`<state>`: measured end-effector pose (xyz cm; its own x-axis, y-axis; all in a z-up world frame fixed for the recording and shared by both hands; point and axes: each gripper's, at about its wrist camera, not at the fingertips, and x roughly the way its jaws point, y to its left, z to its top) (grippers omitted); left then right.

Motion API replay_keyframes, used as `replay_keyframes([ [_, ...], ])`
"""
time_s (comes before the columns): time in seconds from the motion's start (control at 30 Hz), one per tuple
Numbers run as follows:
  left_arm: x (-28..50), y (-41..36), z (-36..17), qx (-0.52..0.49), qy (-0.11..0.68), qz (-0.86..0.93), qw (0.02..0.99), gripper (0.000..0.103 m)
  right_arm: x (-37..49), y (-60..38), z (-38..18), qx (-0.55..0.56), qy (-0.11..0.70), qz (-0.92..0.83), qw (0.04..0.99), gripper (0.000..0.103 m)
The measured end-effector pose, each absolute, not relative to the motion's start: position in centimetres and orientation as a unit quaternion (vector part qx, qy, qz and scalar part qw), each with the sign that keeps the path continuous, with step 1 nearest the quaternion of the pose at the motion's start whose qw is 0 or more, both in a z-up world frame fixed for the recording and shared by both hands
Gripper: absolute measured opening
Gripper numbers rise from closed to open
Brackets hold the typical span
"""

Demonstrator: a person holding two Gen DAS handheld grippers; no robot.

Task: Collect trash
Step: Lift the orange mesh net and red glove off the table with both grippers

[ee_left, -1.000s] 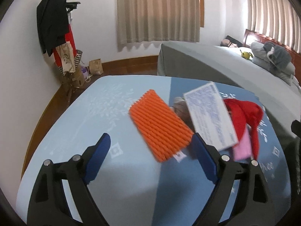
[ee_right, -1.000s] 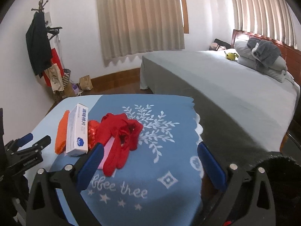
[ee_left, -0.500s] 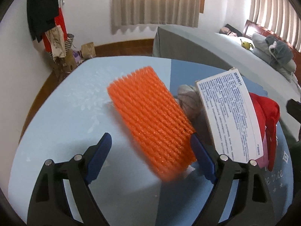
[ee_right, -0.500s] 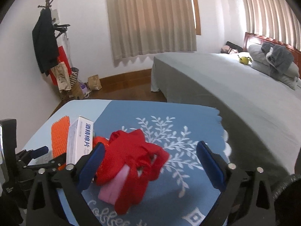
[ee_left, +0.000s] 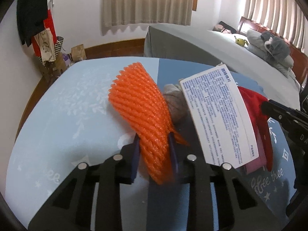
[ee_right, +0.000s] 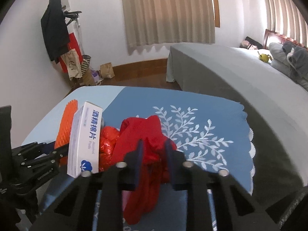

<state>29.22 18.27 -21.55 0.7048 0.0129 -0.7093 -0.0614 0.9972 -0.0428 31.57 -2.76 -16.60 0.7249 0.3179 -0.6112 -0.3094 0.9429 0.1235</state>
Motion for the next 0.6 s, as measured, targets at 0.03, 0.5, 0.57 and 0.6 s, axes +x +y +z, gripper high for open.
replay_keyframes([
  [0.03, 29.0, 18.3, -21.4, -0.032, 0.378, 0.024, 0.925, 0.026, 31.5, -2.8, -16.5, 0.01, 0.329, 0.171, 0.929, 0.014],
  [0.5, 24.8, 17.7, -17.7, -0.032, 0.338, 0.045, 0.94, 0.024, 28.1, -4.9, -12.5, 0.042, 0.284, 0.189, 0.939, 0.009],
  [0.57, 23.9, 16.8, -17.4, -0.023, 0.337, 0.04, 0.94, 0.024, 27.5, -5.2, -12.3, 0.046, 0.283, 0.187, 0.94, 0.009],
  [0.6, 23.4, 16.3, -17.3, -0.018, 0.338, 0.036, 0.94, 0.024, 27.2, -5.3, -12.3, 0.047, 0.284, 0.187, 0.939, 0.009],
])
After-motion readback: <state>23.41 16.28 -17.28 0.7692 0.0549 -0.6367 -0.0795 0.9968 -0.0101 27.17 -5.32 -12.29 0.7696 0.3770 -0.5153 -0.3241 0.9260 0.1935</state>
